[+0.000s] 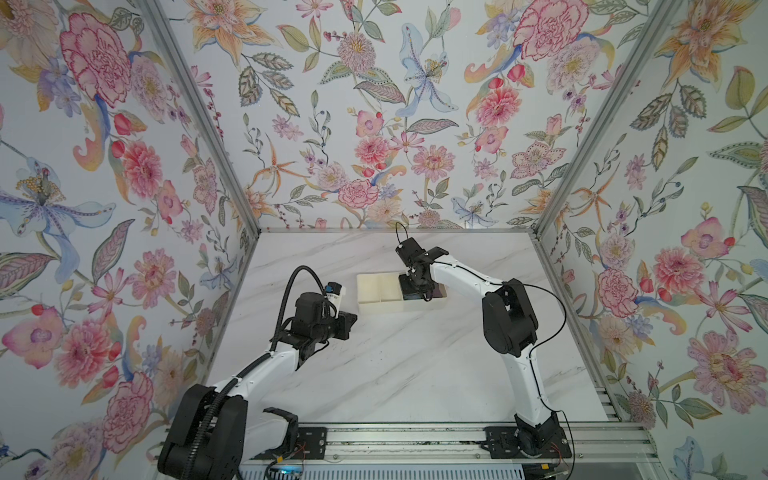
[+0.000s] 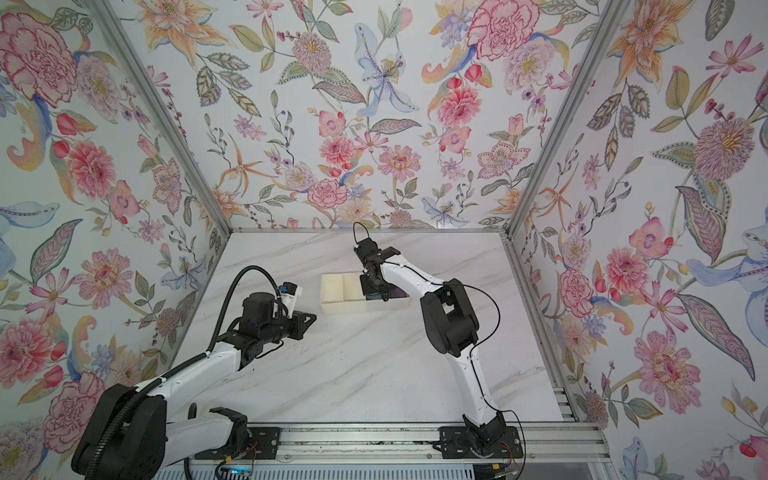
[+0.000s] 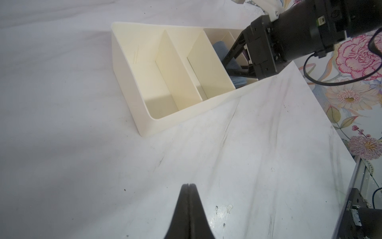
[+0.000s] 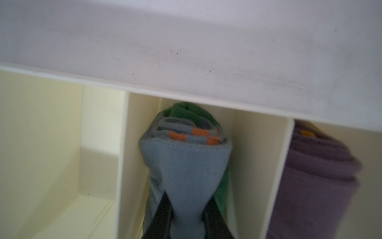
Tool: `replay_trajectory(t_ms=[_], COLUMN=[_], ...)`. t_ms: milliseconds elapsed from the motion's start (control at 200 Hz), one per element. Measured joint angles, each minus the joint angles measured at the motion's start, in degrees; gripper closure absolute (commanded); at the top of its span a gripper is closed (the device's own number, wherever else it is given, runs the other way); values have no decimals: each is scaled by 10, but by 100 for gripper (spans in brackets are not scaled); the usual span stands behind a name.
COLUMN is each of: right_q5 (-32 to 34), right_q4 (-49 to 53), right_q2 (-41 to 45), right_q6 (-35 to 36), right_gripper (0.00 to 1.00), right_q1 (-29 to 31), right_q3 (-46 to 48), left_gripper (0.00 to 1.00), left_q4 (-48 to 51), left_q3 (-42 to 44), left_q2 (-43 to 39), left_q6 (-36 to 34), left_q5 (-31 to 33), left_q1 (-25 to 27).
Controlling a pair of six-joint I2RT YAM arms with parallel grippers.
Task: Roll the socks
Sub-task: 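Lower the sock roll into the compartment beside the purple sock with the right gripper, then open the right gripper and lift it out of the tray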
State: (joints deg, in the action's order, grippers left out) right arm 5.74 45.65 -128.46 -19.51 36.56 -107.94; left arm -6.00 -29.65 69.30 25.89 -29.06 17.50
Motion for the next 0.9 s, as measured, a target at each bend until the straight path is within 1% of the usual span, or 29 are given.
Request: replay_trajectory(t_ms=[240,385,631,766,896], right_q5=[7,7,2,1,2], right_q4=[0,2,2,2,1], right_q2=[0,0,0,1,12], right_q6=[-7,-11,-11,-11,-11], right_gripper=[73,67,65,61,61], right_q1=[1,1,-2,-3,-3], right_q3=[0,0,0,3,12], left_gripper=[95,92,91,88,87], left_q4=[0,0,1,1,1], left_q3=[6,9,10,10,10], left_q2=[-2,-2,-2,-2,-2], left_q6=[0,0,0,-1,-2], left_q5=[10,10,10,11,14], left_q1=[-2,-3,-3,-2,-2])
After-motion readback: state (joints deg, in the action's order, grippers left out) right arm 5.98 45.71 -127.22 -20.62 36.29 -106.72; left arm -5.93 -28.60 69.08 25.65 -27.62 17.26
